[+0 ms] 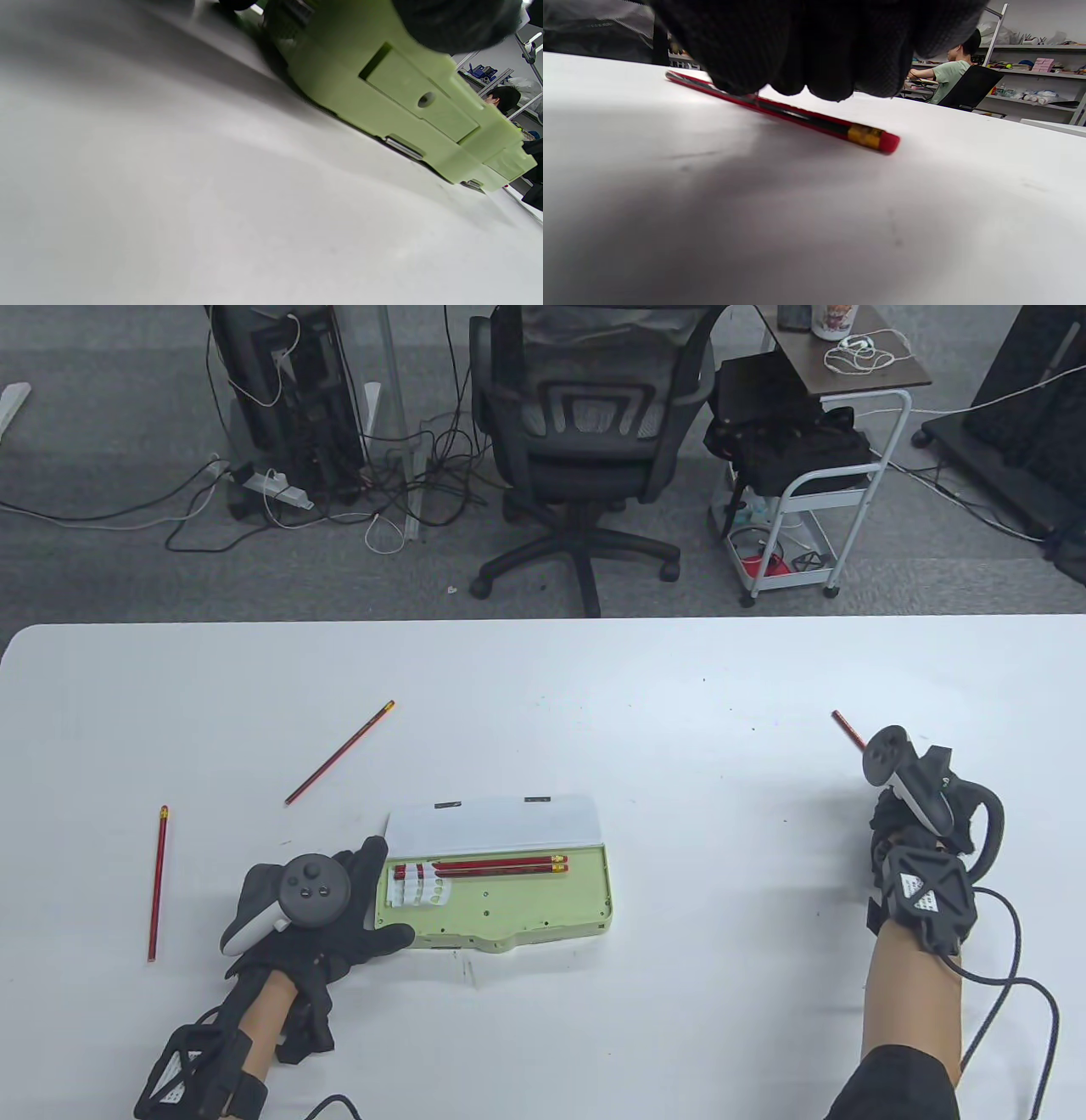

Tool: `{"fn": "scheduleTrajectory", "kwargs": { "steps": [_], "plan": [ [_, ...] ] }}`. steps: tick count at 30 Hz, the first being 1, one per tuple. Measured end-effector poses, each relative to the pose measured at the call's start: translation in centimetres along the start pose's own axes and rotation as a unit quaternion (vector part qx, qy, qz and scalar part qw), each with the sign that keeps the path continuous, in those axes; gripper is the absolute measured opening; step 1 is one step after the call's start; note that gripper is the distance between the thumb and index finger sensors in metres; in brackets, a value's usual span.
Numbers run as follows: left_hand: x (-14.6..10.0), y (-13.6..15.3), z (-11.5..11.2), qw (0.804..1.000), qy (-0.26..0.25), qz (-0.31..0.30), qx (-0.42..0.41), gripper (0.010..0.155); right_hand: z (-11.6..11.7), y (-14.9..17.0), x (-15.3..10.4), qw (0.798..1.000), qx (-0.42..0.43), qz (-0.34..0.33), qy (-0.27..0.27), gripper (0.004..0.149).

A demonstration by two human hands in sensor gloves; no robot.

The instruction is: Organize multifunction pencil case

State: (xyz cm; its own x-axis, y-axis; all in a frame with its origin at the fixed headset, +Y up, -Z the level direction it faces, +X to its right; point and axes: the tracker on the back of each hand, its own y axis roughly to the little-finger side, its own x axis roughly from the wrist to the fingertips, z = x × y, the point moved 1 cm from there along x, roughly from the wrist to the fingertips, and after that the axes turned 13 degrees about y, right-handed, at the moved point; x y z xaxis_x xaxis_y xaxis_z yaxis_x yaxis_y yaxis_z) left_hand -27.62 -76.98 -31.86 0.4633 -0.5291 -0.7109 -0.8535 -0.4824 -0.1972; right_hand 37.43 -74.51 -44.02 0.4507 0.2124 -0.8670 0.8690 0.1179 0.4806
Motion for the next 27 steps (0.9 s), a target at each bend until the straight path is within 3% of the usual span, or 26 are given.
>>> {"fn": "scheduleTrajectory", "kwargs": {
  "steps": [27],
  "plan": [
    [0.0,0.0,0.0,1.0,0.0,0.0,0.0,0.112,0.2,-3.4,0.6,0.992,-0.12,-0.034,-0.011,0.038]
  ]
}}
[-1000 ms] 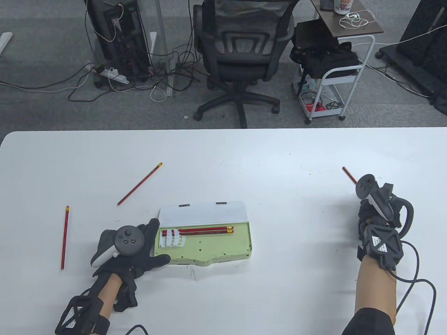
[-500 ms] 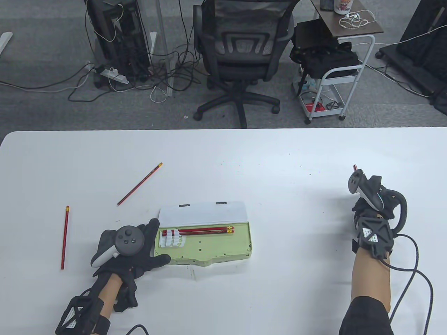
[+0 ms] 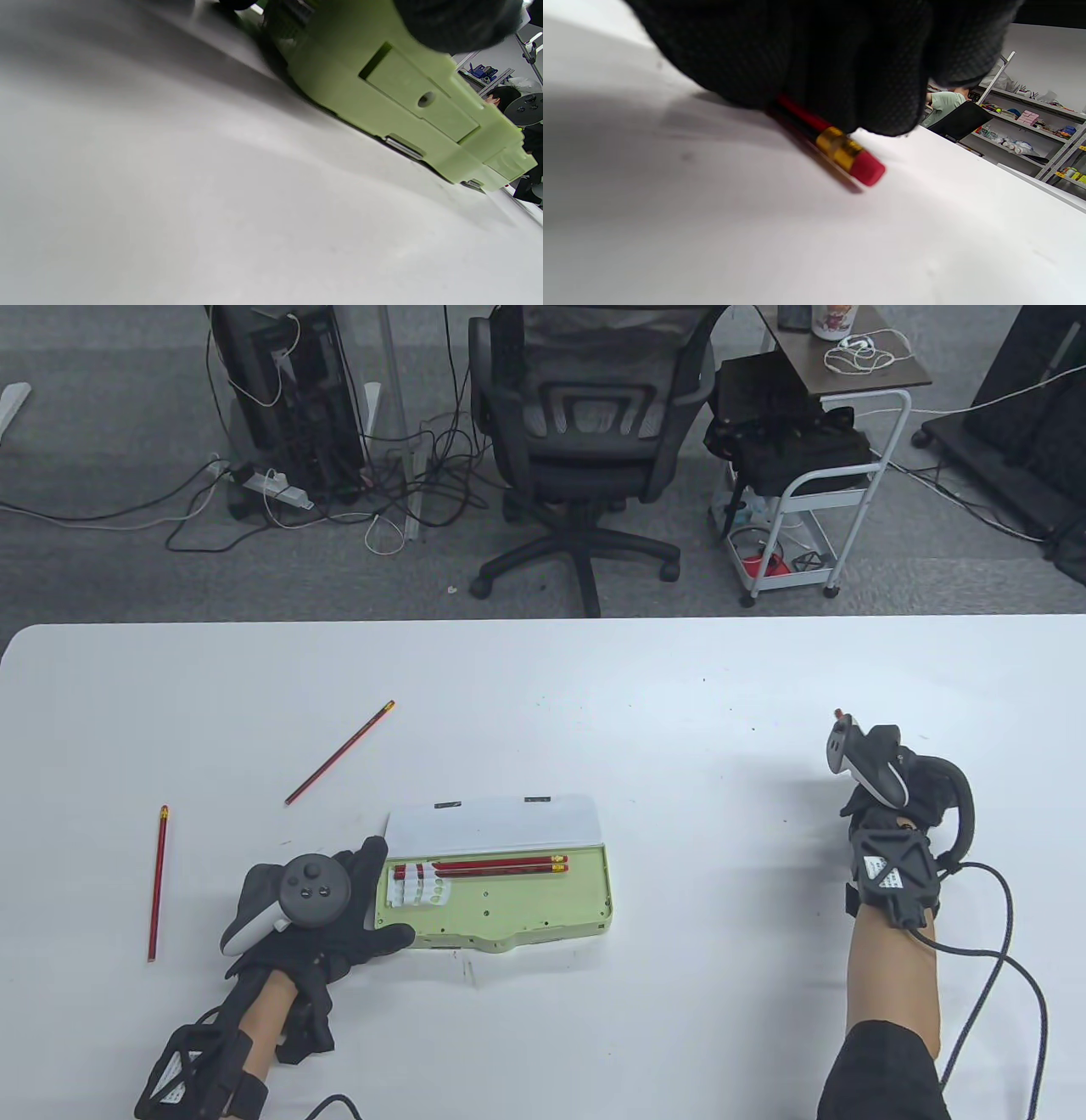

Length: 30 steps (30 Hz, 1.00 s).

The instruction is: Organize multifunction pencil case

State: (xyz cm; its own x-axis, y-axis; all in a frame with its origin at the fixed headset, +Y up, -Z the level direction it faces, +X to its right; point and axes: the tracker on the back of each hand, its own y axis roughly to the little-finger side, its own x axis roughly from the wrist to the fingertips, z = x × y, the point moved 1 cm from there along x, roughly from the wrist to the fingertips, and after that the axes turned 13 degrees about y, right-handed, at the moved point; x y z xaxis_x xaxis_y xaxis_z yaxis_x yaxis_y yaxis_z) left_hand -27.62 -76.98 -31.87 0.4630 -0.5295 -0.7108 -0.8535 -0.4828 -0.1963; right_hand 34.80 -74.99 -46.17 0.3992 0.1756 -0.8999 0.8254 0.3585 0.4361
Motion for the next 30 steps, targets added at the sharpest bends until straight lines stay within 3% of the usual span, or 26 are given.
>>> {"fn": "scheduleTrajectory", "kwargs": {
  "steps": [13,21,30],
  "plan": [
    [0.0,0.0,0.0,1.0,0.001,-0.001,-0.001,0.112,-0.9,0.7,-0.7,1.0,0.016,-0.001,-0.006,0.038],
    [0.0,0.0,0.0,1.0,0.001,-0.001,-0.001,0.112,-5.6,0.5,-2.9,0.994,0.1,-0.017,0.04,0.04],
    [0.1,0.0,0.0,1.0,0.002,-0.002,0.001,0.113,-11.8,-2.4,-8.5,0.978,0.174,-0.068,0.096,0.04]
  ]
}}
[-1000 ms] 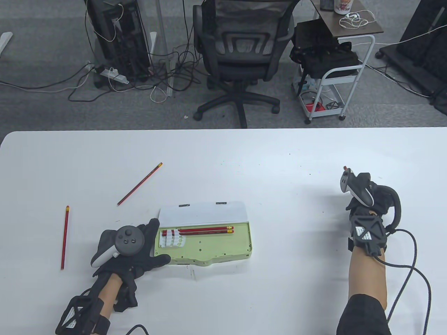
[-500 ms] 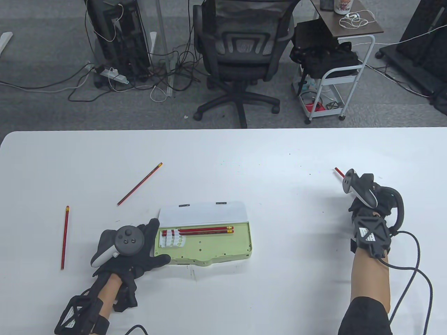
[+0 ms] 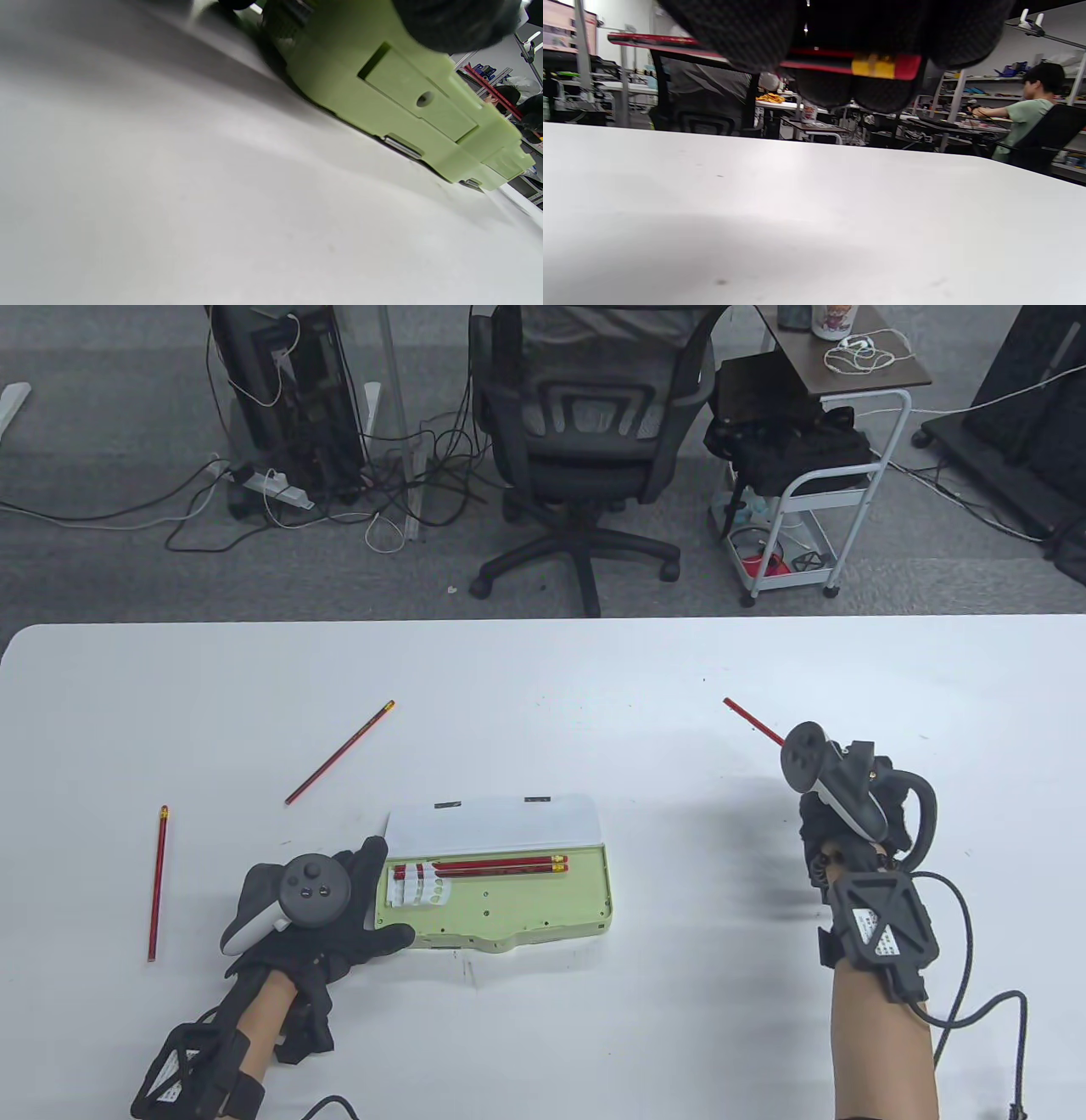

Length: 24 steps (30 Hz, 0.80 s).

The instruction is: Organize multifunction pencil case

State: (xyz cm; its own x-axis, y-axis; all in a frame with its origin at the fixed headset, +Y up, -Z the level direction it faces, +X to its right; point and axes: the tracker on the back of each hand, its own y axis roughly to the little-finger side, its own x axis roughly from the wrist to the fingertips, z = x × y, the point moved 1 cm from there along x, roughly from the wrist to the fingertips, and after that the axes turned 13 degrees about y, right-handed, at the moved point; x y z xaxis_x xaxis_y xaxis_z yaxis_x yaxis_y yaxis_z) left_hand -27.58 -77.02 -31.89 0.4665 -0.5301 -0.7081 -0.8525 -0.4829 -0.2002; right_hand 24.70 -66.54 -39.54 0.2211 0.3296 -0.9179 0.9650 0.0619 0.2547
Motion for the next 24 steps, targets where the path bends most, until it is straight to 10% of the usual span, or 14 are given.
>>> {"fn": "scheduleTrajectory", "kwargs": {
  "steps": [13,24],
  "plan": [
    [0.0,-0.1,0.0,1.0,0.004,0.004,0.008,0.112,-5.3,-8.1,-7.0,0.988,0.061,-0.136,0.042,0.041],
    [0.1,-0.1,0.1,1.0,0.008,0.006,0.01,0.112,-4.0,-15.6,-12.1,0.967,0.063,-0.241,0.047,0.041]
  ]
}}
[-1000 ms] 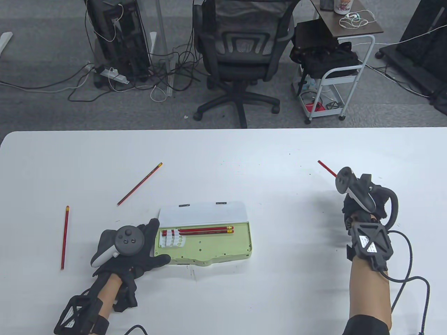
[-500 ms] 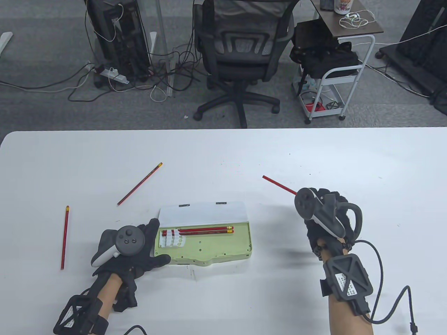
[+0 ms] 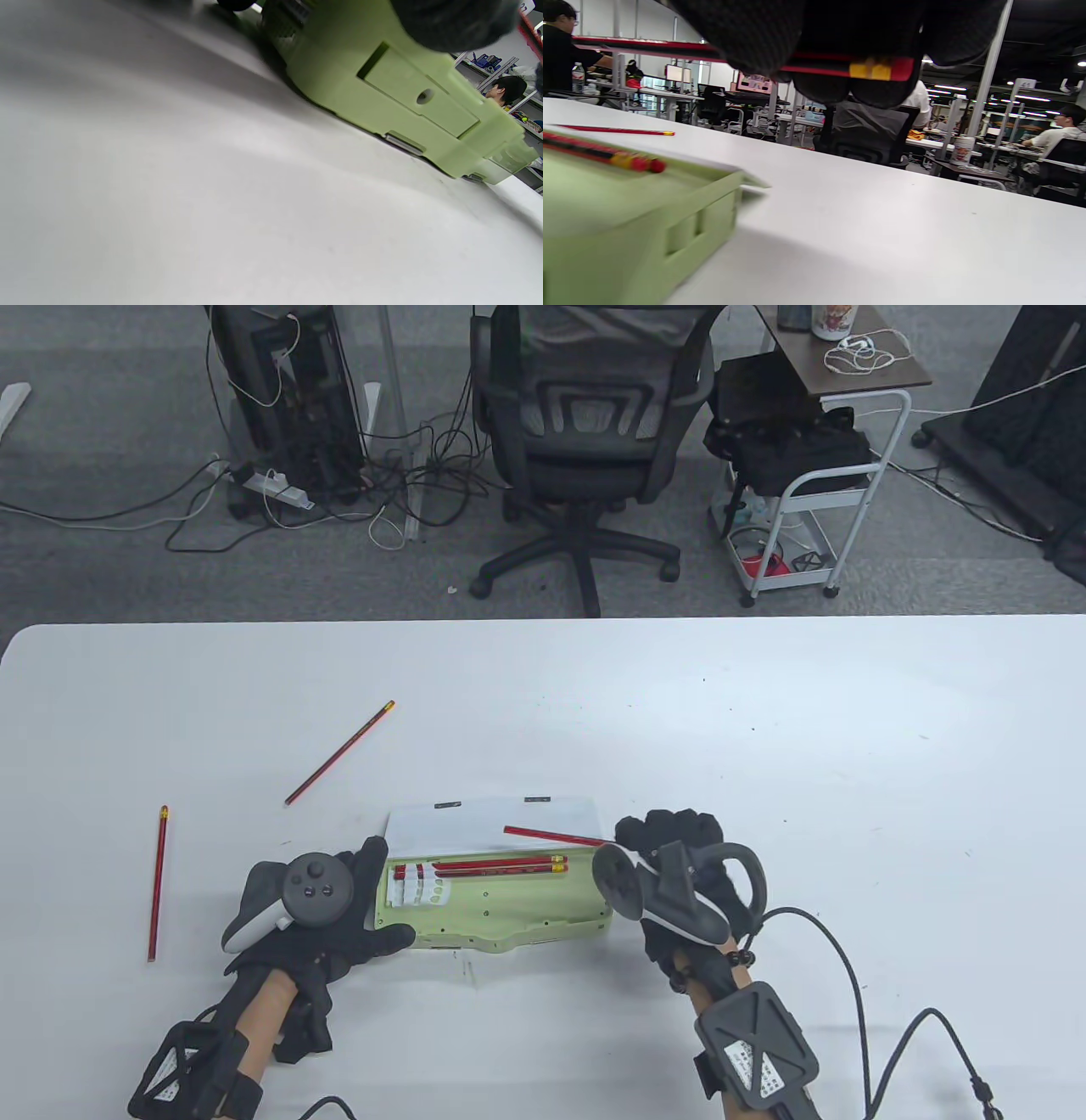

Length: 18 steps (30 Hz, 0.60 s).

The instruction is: Organize multifunction pencil case

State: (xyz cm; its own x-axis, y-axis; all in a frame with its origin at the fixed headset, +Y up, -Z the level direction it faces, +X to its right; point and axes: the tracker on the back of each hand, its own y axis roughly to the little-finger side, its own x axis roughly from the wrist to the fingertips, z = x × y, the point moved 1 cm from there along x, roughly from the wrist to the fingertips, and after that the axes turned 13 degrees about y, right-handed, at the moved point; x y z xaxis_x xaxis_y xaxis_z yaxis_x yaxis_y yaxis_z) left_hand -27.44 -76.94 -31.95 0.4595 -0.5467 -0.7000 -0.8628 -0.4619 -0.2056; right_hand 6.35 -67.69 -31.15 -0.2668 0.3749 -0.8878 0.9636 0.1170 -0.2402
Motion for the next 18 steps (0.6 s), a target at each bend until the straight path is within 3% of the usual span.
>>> {"fn": "scheduleTrajectory", "kwargs": {
  "steps": [5,18],
  "plan": [
    [0.0,0.0,0.0,1.0,-0.001,0.0,0.0,0.112,1.4,-3.9,-0.5,0.999,-0.011,-0.045,-0.011,0.041],
    [0.1,-0.1,0.0,1.0,0.0,0.0,0.0,0.112,2.9,-6.0,-0.2,0.996,-0.042,-0.079,-0.013,0.04]
  ]
}}
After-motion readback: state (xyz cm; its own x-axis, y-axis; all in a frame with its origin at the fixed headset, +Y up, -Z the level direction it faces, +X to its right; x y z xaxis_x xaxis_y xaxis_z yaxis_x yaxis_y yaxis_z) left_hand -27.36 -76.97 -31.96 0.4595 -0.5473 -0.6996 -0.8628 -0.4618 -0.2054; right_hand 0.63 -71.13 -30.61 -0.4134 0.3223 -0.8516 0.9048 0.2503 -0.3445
